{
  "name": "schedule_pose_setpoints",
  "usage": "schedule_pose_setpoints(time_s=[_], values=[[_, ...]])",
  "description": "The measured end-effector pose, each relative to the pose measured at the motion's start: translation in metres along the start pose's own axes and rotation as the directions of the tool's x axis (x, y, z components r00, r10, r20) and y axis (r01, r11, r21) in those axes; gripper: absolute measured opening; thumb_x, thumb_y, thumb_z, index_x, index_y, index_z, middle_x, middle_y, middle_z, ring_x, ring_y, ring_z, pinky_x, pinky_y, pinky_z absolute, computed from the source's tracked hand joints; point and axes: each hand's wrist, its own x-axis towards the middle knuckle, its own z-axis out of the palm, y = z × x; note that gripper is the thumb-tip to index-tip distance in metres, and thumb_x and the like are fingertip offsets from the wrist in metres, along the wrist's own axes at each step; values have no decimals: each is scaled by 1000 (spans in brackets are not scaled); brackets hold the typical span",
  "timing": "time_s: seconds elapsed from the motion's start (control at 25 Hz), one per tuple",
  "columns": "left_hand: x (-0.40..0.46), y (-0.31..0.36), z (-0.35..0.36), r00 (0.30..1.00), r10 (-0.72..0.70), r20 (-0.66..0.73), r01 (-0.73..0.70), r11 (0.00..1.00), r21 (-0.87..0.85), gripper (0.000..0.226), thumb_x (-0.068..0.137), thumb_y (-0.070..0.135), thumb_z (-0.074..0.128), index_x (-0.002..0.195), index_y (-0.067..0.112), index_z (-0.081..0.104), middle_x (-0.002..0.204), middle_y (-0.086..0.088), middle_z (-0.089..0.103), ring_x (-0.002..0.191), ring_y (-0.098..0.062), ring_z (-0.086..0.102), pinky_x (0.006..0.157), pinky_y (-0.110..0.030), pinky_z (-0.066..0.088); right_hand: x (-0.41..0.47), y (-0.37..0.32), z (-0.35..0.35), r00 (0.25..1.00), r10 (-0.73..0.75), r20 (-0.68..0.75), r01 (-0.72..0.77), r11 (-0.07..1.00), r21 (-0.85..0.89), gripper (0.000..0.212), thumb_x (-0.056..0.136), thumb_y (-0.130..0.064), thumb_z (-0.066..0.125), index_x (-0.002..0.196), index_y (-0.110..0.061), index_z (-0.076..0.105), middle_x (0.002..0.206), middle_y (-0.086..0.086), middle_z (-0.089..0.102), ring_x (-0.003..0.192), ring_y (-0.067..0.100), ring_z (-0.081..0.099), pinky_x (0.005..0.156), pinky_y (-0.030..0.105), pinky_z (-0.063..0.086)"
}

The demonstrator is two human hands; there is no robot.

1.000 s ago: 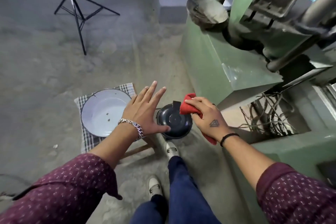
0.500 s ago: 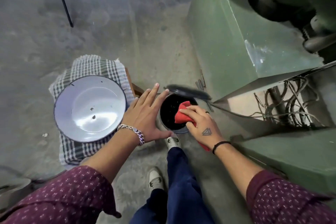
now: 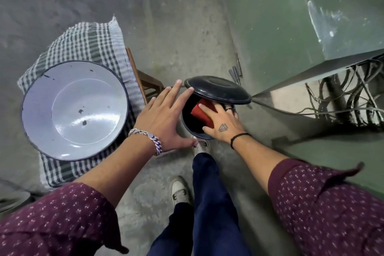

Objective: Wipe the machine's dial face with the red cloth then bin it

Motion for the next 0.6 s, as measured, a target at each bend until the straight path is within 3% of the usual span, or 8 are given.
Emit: schedule_pose_setpoints(time_s=[0.12,0.32,0.6], values=[[3,-2,6,1000,-5,1,5,1000,8,147,56,98,66,172,46,-8,185,5,-11,170,-28,8,133,-59,26,1,4,7,999,-22,-28,23,999,33,87,96,-59,73,172,-52,32,188,-5,16,170,40,20,131,64,34],[3,3,-1,1000,6,-6,-6,999,44,148,55,100,64,171,45,-10,185,2,-13,170,-29,7,134,-57,24,-22,-3,0,994,-25,-102,31,998,55,86,93,-66,72,171,-46,40,186,-6,26,168,32,31,130,60,36],[-24,22,-79,998,9,-64,-3,995,98,150,53,103,61,171,47,-12,185,3,-16,170,-30,5,134,-59,24,-91,-26,-76,957,-74,-282,72,997,-15,93,89,-78,63,173,-50,31,187,-10,24,168,28,32,128,57,34]])
